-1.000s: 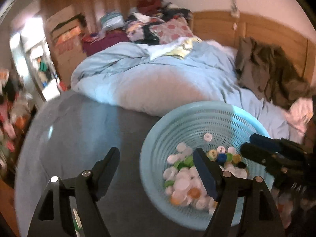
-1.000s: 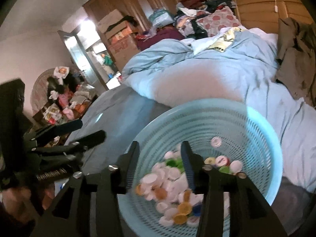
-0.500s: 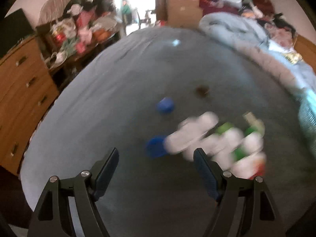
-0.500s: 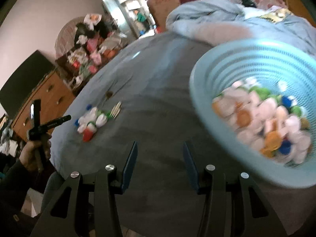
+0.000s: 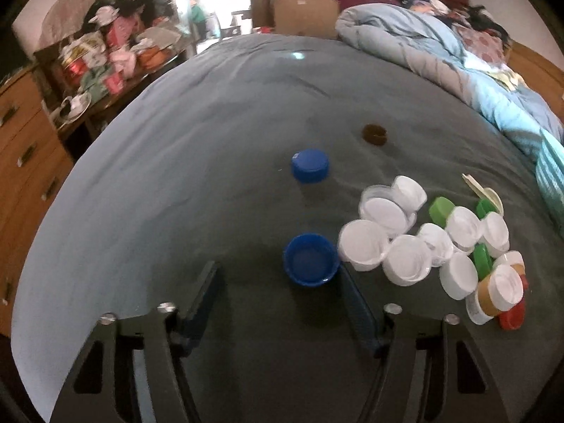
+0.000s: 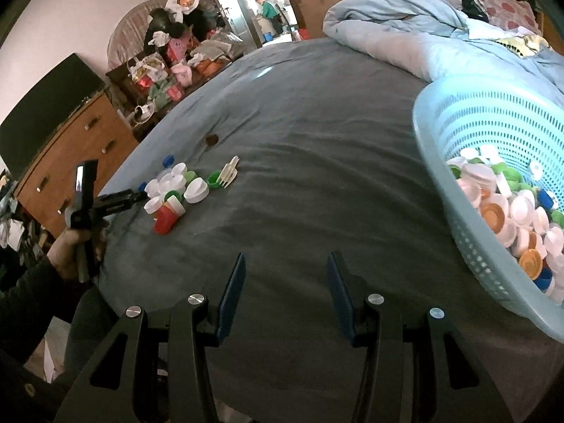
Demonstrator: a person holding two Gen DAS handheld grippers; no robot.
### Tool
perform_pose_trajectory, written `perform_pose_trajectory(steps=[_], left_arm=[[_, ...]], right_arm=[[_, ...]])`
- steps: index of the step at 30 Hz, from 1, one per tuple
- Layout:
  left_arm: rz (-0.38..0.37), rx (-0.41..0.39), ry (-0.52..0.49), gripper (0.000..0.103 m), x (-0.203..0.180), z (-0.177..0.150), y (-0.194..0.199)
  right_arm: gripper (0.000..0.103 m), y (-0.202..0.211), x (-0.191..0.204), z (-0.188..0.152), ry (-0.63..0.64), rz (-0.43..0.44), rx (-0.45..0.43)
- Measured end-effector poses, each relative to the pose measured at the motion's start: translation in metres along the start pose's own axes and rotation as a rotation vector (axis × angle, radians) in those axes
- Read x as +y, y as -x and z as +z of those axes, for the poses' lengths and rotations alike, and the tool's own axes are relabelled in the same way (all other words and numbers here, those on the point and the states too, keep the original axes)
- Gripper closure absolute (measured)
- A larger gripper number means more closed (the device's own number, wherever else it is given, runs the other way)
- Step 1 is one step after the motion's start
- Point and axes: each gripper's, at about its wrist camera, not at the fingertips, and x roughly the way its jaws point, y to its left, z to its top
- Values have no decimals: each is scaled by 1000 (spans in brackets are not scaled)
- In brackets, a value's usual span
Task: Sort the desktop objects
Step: 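Grasp a blue cap with the left tool while the right tool grasps a brown cap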
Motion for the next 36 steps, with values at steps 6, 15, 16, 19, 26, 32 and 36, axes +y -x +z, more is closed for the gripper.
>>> perform_pose_trajectory(steps=[6, 15, 16, 19, 26, 32, 36], left_arm=[[-36, -19, 17, 46, 3, 3, -2], [-71, -53, 59, 72, 6, 5, -2], [-77, -54, 72, 72, 8, 5, -2], [-71, -53, 85, 72, 10, 5, -4], [-91, -55, 106, 72, 13, 0, -7], [-100, -51, 114, 72, 14, -2, -8], [-94, -48, 111, 71, 14, -1, -8]], right_arm=[[60, -26, 30, 24, 80, 26, 10], [60, -101, 95, 100, 245, 88, -6], [60, -113, 102, 110, 264, 92, 1], [60, -162, 123, 139, 332, 83, 44], [60, -252, 144, 172, 366, 69, 171], [60, -289, 144, 177, 366, 29, 211], [63, -302, 143, 178, 373, 21, 222]])
